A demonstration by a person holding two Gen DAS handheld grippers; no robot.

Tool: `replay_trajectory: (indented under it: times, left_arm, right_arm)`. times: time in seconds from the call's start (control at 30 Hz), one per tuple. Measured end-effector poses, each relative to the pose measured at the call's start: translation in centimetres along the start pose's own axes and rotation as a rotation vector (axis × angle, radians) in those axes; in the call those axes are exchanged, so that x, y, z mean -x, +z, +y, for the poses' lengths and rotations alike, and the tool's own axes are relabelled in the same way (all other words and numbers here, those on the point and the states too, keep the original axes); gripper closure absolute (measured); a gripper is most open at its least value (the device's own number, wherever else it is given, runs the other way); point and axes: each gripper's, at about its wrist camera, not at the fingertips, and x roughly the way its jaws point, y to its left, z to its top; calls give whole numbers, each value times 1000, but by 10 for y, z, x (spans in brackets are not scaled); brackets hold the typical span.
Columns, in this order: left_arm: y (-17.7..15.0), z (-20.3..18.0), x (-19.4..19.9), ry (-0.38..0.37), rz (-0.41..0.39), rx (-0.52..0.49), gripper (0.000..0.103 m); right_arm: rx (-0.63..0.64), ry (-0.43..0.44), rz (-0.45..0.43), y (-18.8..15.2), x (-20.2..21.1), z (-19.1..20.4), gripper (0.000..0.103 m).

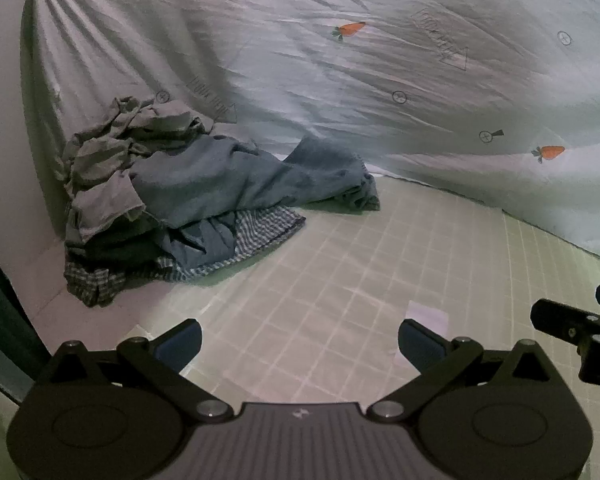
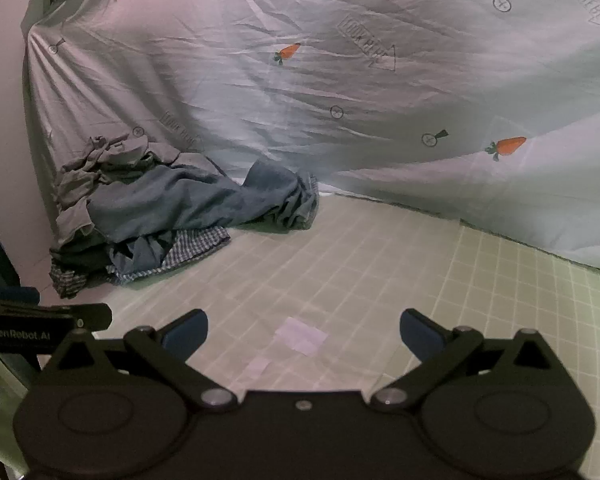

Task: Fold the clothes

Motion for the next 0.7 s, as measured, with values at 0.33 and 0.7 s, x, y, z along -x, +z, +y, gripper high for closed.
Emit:
replay_trajectory:
  times: [0.33, 0.7]
  left_arm:
    - [22, 7, -24, 49, 4, -12, 0]
    - [85, 38, -103, 66, 130, 40, 0]
  right_arm:
    - [-72, -49, -32, 4, -21, -17, 0]
    - [-88, -68, -15, 59, -90, -22, 0]
